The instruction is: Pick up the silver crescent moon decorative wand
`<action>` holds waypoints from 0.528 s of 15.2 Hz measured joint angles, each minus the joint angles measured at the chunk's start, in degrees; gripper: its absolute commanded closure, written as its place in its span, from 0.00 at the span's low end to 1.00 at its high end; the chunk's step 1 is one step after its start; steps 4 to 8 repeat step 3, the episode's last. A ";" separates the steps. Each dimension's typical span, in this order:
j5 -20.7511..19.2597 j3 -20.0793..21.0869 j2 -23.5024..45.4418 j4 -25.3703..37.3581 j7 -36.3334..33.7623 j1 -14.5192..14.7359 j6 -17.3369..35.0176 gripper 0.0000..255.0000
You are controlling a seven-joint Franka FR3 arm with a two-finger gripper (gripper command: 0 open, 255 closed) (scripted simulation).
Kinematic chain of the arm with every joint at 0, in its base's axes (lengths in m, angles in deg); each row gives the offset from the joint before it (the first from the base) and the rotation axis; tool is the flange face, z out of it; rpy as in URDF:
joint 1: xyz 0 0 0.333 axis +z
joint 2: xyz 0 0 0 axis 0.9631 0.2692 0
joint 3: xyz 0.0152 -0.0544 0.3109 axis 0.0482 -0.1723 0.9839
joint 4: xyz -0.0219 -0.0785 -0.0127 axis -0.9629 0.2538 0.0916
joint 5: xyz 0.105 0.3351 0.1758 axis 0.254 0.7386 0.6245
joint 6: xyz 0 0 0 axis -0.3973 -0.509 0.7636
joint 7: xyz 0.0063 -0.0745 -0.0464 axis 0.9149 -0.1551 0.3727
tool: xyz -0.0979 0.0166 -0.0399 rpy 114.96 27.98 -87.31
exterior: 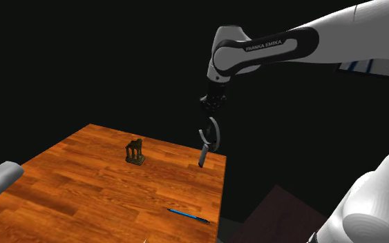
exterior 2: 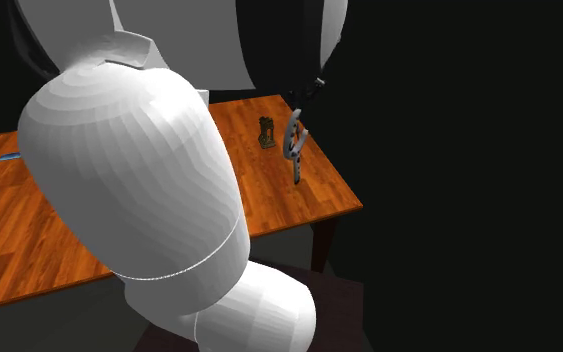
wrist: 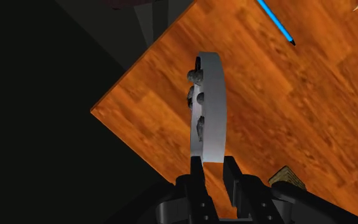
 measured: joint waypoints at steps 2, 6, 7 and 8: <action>0.03 0.02 -0.40 1.11 -0.05 0.02 -1.51 1.00; 0.03 0.01 -0.46 1.54 -0.02 0.02 -1.99 1.00; 0.03 0.01 -0.46 1.54 -0.02 0.02 -1.99 1.00; 0.03 0.01 -0.46 1.54 -0.02 0.02 -1.99 1.00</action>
